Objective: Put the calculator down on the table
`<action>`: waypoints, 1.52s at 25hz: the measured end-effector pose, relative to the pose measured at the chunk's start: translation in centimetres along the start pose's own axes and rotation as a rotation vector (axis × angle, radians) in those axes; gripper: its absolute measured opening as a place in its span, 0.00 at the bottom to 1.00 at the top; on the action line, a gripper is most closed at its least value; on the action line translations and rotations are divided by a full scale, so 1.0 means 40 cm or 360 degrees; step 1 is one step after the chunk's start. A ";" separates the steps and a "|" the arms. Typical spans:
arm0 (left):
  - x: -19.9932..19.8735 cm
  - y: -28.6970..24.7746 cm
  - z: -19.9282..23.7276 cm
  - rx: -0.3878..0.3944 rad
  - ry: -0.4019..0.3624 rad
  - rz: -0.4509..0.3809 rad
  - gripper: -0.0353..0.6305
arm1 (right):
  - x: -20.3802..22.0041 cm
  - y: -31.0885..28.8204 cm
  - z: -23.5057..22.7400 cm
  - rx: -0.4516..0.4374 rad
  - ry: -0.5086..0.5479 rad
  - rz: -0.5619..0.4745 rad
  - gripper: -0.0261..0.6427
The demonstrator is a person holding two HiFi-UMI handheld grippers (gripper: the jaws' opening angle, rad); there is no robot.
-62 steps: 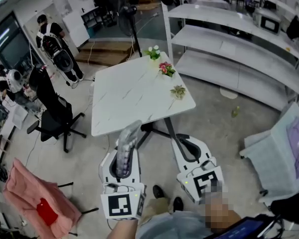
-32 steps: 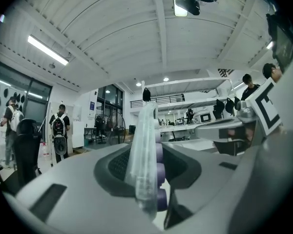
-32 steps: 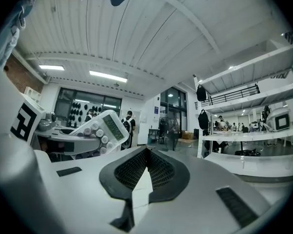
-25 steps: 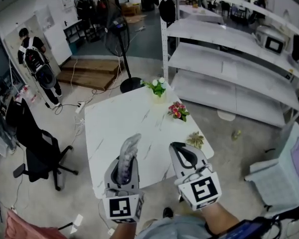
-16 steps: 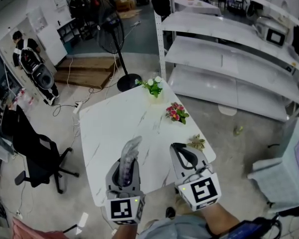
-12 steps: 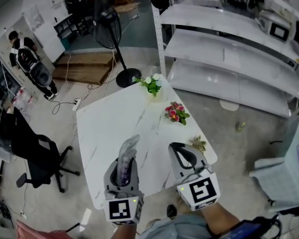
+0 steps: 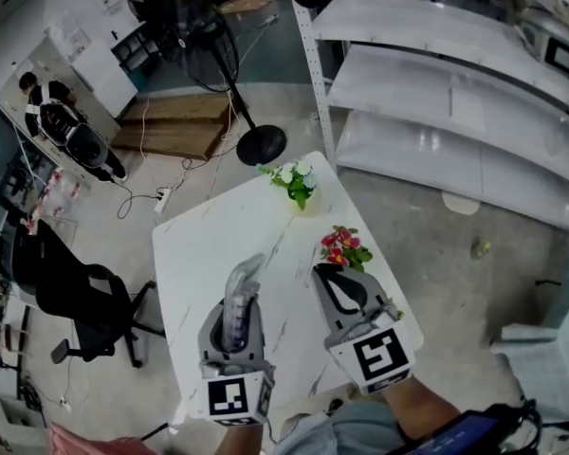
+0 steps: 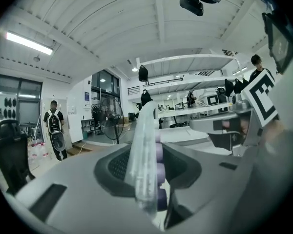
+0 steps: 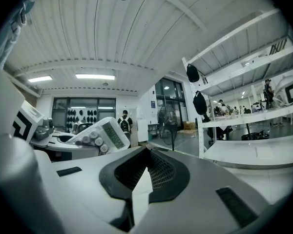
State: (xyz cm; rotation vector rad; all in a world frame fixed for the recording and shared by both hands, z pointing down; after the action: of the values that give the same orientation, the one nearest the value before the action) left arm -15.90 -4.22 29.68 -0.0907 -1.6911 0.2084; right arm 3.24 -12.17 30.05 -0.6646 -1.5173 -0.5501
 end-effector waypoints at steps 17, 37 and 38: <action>-0.011 -0.178 0.038 -0.0097 -0.0013 -0.0025 0.25 | -0.023 -0.163 -0.092 -0.0130 0.0049 -0.0013 0.07; 0.315 -0.284 0.020 0.0096 0.0142 0.0412 0.25 | 0.141 -0.170 -0.090 -0.0048 -0.0079 0.0240 0.07; 0.334 -0.286 0.017 0.0102 0.0157 0.0432 0.25 | 0.151 -0.168 -0.088 -0.0048 -0.0085 0.0258 0.07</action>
State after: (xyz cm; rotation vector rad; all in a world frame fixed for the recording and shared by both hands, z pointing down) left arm -17.65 -13.08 44.78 -0.2791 -1.5694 0.4535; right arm 1.03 -18.97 36.64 -0.8232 -1.4915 -0.4359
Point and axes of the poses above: the fingertips, and each gripper's own axes: y backward along the fingers, z to its left, x out of its underside, the point moved 10 cm from there along y, backward along the fingers
